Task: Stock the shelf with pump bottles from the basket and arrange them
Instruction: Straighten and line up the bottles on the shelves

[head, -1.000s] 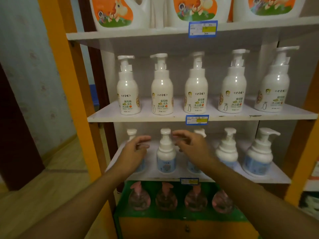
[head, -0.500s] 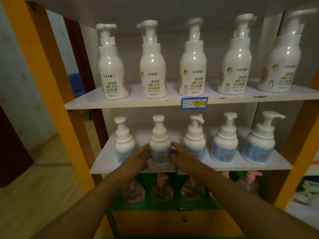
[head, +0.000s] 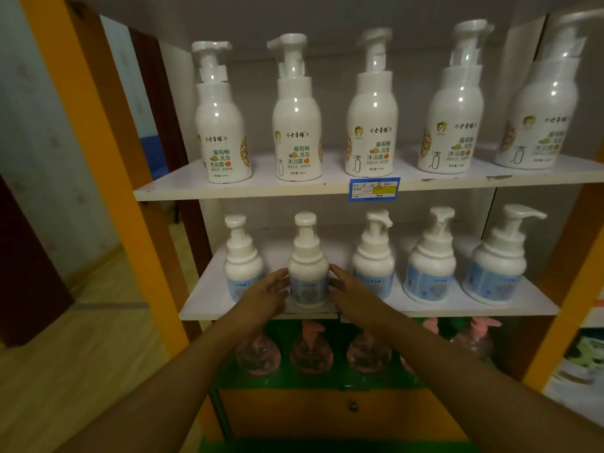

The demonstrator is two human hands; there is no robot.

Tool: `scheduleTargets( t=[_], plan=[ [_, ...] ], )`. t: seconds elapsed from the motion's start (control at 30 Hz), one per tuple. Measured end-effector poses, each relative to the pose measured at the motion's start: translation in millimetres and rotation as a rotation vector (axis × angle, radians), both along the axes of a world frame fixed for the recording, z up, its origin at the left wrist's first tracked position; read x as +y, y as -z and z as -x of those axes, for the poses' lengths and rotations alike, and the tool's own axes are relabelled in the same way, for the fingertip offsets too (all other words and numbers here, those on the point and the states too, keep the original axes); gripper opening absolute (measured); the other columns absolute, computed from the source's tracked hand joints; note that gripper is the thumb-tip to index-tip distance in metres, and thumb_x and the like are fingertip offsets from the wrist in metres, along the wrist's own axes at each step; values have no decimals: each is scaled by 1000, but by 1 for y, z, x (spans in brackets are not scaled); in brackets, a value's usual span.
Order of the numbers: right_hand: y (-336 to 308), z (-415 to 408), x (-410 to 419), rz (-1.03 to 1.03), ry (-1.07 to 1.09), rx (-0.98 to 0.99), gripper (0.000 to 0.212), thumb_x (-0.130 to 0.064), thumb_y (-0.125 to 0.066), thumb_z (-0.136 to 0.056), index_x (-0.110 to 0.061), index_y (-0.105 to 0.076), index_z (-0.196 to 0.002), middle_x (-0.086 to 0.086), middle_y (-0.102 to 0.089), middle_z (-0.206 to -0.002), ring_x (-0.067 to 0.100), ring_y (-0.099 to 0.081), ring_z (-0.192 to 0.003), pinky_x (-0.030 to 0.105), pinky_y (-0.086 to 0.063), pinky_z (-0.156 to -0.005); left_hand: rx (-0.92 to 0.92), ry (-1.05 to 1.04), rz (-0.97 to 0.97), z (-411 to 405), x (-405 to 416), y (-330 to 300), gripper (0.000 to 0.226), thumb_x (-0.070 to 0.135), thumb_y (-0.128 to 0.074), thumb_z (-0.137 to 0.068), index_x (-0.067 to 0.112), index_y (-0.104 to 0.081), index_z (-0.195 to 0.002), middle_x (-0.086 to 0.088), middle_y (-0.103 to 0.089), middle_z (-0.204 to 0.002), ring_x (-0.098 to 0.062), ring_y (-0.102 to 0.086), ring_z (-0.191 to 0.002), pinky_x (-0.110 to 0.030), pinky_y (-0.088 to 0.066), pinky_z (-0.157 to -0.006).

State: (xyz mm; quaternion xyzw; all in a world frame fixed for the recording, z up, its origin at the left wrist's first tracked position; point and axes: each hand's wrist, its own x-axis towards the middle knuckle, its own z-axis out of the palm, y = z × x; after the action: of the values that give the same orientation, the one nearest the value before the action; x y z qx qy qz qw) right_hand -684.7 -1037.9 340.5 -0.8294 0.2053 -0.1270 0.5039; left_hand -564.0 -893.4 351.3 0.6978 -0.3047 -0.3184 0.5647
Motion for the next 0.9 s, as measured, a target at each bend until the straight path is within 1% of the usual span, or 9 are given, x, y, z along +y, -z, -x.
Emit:
scheduleTargets(
  t=[0.1,0.17,0.33,0.43,0.5,0.63,0.73,0.8,0.9],
  plan=[
    [-3,9,6,-60,46,-16,55,-24,-42,-99,-27,-17,-148,0,-30,-153,22,-36,-137,34,-41,-105,-48,-52,-5,3,1,1,57,-8,-42,-91,14,-35,-143,-7,-41,-147,-24,-42,-133,-39,-40,-107],
    [-6,19,10,-90,70,-93,52,-25,-43,-99,-27,-23,-146,-2,-35,-150,19,-44,-128,24,-48,-88,-82,-91,26,8,5,2,48,-5,-44,-92,14,-43,-136,-4,-49,-138,-23,-47,-127,-36,-43,-103],
    [7,41,20,-50,114,-225,18,-24,-47,-97,-30,-58,-110,-5,-65,-112,13,-65,-96,34,-56,-84,-70,-152,77,20,20,19,30,-3,-47,-91,23,-59,-102,5,-59,-107,-14,-56,-101,-18,-45,-75],
    [34,47,28,-83,84,-156,23,-25,-49,-96,-39,-67,-91,-4,-71,-101,11,-65,-86,25,-51,-73,-32,-115,7,24,27,43,29,-9,-45,-89,11,-61,-103,2,-65,-97,-14,-61,-92,-17,-50,-70],
    [55,47,26,-132,89,-101,24,-32,-50,-95,-46,-68,-87,-5,-71,-101,8,-64,-83,24,-48,-68,-71,-75,-70,24,29,63,37,-14,-44,-87,17,-63,-96,6,-65,-95,-17,-61,-98,-21,-52,-78],
    [89,46,11,-245,172,-70,15,-29,-53,-94,-38,-65,-95,-5,-69,-109,14,-65,-101,39,-52,-93,-130,-20,-186,21,28,96,41,-12,-46,-88,25,-58,-100,-3,-59,-107,-11,-54,-93,-35,-46,-91],
    [110,39,6,-233,194,-33,20,-26,-52,-95,-24,-64,-111,3,-64,-119,19,-61,-107,40,-49,-98,-199,-79,-196,14,21,114,36,-7,-53,-88,6,-56,-121,-10,-51,-121,0,-46,-82,-14,-41,-77],
    [120,32,4,-189,220,-22,28,-27,-51,-95,-17,-62,-119,3,-62,-117,23,-59,-110,41,-48,-98,-226,-112,-222,10,16,127,32,-4,-56,-87,7,-58,-117,-5,-50,-118,-3,-47,-87,-8,-39,-72],
    [131,23,7,-219,184,27,34,-36,-49,-94,-25,-54,-126,-6,-54,-116,14,-52,-110,26,-47,-86,-130,-74,-206,7,6,144,33,-7,-51,-89,23,-59,-100,-8,-59,-108,-11,-54,-84,-28,-51,-79]
  ],
)
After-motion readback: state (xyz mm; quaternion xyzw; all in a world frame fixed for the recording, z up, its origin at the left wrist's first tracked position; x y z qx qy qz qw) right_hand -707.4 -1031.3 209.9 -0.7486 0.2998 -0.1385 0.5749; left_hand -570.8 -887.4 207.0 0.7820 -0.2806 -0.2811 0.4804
